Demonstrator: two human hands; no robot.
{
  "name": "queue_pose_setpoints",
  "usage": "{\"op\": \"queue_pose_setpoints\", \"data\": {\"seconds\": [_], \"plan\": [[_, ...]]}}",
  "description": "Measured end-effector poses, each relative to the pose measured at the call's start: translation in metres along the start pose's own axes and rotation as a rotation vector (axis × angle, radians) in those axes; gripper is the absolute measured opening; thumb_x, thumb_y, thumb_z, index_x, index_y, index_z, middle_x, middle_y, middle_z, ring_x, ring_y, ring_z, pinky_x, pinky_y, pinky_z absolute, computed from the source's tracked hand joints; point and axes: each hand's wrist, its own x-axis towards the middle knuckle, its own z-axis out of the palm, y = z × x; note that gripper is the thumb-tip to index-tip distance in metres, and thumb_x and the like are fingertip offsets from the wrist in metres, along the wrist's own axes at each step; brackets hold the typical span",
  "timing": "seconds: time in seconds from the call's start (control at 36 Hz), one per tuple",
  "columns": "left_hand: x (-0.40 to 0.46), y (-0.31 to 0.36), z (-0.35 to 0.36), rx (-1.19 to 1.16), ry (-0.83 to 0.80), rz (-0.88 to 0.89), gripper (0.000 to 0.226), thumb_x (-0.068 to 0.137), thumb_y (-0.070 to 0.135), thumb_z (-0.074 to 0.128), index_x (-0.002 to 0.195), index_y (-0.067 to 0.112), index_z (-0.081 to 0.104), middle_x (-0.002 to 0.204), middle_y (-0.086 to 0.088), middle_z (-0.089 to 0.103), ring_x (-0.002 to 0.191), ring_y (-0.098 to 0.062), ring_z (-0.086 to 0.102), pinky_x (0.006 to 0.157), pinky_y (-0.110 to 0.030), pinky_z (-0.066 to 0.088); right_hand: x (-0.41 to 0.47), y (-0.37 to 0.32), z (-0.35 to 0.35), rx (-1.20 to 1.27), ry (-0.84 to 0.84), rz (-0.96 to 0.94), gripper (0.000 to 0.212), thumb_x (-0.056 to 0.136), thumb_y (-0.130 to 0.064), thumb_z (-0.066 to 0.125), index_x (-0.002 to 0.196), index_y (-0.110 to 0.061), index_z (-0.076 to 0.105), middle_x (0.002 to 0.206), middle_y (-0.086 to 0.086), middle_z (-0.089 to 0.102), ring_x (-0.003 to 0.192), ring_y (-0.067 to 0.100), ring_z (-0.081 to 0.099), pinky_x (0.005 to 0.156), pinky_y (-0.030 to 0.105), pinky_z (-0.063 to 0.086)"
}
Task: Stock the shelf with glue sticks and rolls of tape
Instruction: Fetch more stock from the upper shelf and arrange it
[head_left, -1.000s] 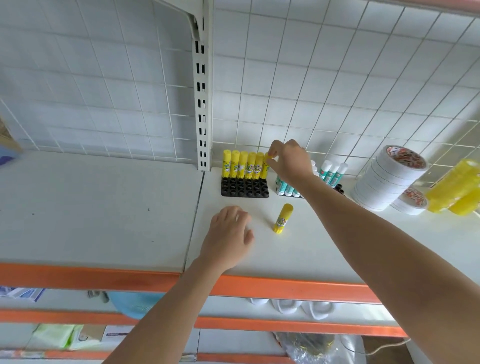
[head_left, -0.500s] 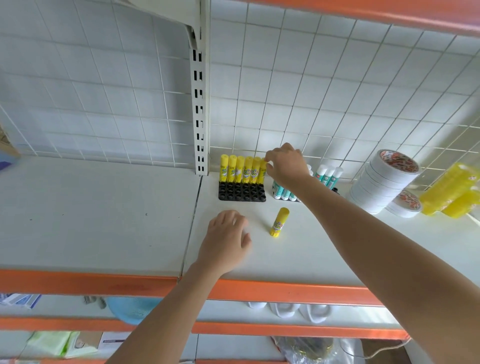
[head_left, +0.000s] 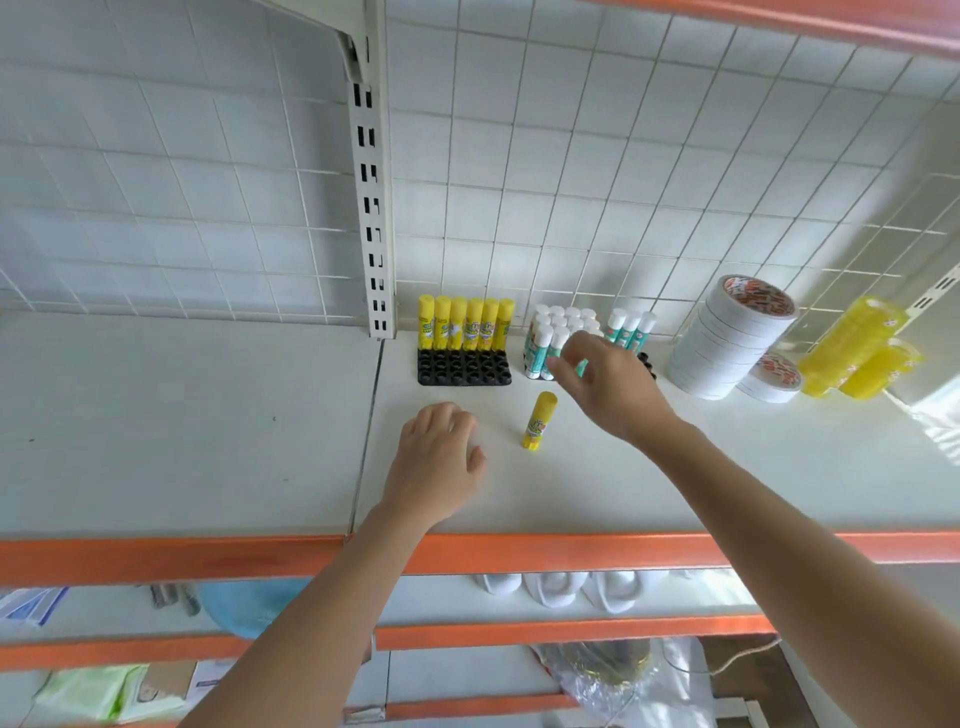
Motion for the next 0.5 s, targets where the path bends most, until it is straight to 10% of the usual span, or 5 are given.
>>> {"op": "queue_pose_setpoints", "data": {"seconds": [0.5], "plan": [[-0.002,0.003,-0.004,0.029,-0.057,0.017,0.028,0.089,0.029,0.046,0.109,0.011,0.057,0.114,-0.006,0.051,0.109,-0.027,0.046,0.095,-0.037,0.036,0.04,-0.044,0.044,0.286,-0.019,0.116,0.023,0.083,-0.017,0.072,0.089,-0.017,0.05,0.085,0.004,0.064,0.08,0.024,0.06,0.071,0.035,0.049]]}}
